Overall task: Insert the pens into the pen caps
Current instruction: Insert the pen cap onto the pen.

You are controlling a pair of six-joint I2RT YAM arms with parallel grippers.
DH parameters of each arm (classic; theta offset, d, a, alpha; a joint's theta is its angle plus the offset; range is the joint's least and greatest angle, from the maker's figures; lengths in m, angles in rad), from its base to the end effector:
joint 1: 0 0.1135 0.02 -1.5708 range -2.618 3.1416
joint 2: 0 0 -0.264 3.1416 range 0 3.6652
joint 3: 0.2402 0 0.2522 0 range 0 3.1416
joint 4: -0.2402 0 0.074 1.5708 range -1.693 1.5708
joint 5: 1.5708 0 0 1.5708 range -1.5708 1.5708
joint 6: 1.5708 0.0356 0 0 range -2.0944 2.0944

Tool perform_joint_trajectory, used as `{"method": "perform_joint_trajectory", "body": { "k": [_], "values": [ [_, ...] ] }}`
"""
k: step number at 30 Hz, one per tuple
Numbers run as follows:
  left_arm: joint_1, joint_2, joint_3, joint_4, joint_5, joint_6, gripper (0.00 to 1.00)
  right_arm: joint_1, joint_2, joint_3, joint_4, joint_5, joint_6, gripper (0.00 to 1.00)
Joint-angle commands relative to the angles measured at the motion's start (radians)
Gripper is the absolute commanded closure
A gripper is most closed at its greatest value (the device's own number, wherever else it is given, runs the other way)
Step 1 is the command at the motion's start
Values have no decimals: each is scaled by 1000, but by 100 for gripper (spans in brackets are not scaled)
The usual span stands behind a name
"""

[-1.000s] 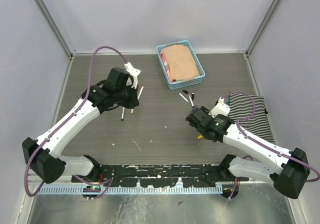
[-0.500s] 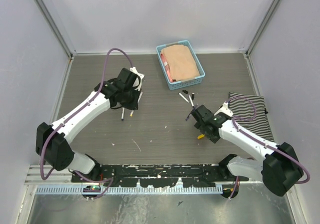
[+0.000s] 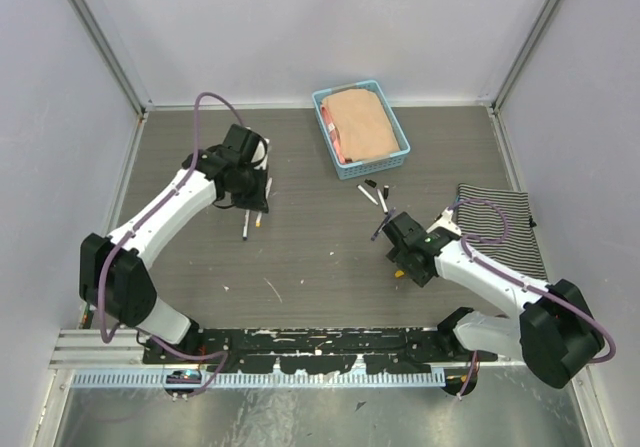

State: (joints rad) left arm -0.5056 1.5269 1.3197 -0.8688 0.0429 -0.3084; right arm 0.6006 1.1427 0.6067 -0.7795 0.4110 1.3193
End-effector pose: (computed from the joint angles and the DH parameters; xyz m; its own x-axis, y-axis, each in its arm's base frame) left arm 0.2727 -0.1527 0.2891 -0.8859 0.1438 -0.4410 0.2443 0.9528 -0.1801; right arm 0.1554 0.0892 0.1770 -0.6198 0.6517 -0.4373 0.6649 0.7320 0.1484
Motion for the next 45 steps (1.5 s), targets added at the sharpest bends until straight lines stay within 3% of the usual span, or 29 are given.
{"method": "perform_joint_trajectory", "body": {
  "k": [1, 10, 13, 17, 28, 33, 40, 45],
  "values": [
    [57, -41, -14, 51, 136, -6, 100, -4, 8, 4, 29, 5, 23, 38],
    [61, -129, -74, 111, 27, -20, 100, -9, 35, -8, 48, 3, 24, 44],
    [69, -137, -65, 116, 73, -14, 100, -10, 48, -9, 51, 4, 24, 45],
    [80, -96, -3, 5, 100, 59, 100, -10, 60, -16, 63, 6, 24, 47],
    [87, -204, -69, 79, 32, 69, 100, -10, 107, -31, 78, 8, 27, 58],
    [87, -198, -67, 69, 26, 74, 100, -12, 117, -42, 87, 11, 29, 66],
    [86, -210, -72, 81, 34, 70, 100, -12, 95, -48, 104, 3, -3, 85],
    [86, -223, -79, 102, 91, 56, 100, -12, 29, -40, 138, -14, -65, 89]
  ]
}}
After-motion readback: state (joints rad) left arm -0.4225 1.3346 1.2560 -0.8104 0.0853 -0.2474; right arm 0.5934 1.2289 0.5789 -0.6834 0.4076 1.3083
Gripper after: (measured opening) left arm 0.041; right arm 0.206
